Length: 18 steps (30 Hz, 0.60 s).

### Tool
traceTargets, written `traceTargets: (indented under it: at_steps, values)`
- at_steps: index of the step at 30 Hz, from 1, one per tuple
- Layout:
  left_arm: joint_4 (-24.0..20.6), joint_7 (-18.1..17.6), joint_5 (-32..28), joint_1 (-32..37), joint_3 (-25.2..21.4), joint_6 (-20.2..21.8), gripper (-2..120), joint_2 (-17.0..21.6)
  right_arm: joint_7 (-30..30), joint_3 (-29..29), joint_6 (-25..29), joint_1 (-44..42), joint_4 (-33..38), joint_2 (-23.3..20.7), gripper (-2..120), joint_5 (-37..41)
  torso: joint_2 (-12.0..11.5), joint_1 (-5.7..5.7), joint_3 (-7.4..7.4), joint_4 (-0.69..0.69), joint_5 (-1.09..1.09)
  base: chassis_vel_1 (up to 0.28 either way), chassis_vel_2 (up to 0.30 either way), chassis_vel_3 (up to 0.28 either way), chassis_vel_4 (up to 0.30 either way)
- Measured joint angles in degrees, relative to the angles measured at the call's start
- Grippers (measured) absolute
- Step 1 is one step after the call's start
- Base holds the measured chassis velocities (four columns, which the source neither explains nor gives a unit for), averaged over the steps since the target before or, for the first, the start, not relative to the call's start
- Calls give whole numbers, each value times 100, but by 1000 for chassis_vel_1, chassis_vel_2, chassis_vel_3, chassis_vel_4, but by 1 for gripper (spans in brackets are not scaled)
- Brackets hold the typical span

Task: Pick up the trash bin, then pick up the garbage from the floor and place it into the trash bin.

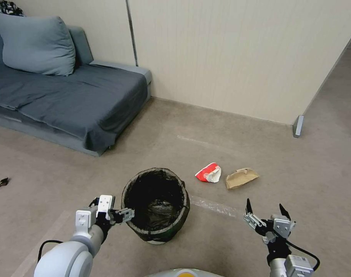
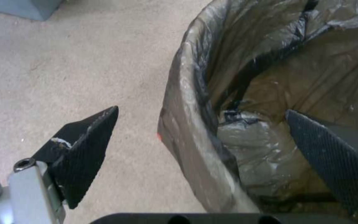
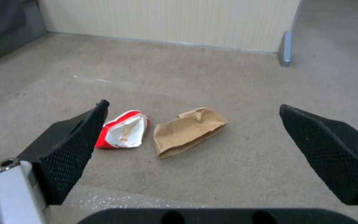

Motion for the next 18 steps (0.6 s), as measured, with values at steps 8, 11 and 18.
traceTargets:
  at_steps: [8, 11, 18]
  values:
    - [355, -78, -63, -272, 70, -14, 100, 17, 1, -50, -52, 37, -59, 0, 100, 0, 0, 0, 0, 0, 0, 0, 0, 0, 0]
    - [531, -103, -50, -371, 89, -22, 100, 15, 1, -49, -53, 38, -85, 0, 100, 4, 0, 0, 0, 0, 0, 0, 0, 0, 0]
    - [816, -110, -28, -560, 173, -36, 100, 37, 1, -45, -52, 38, -101, 0, 100, 19, 0, 0, 0, 0, 0, 0, 0, 0, 0]
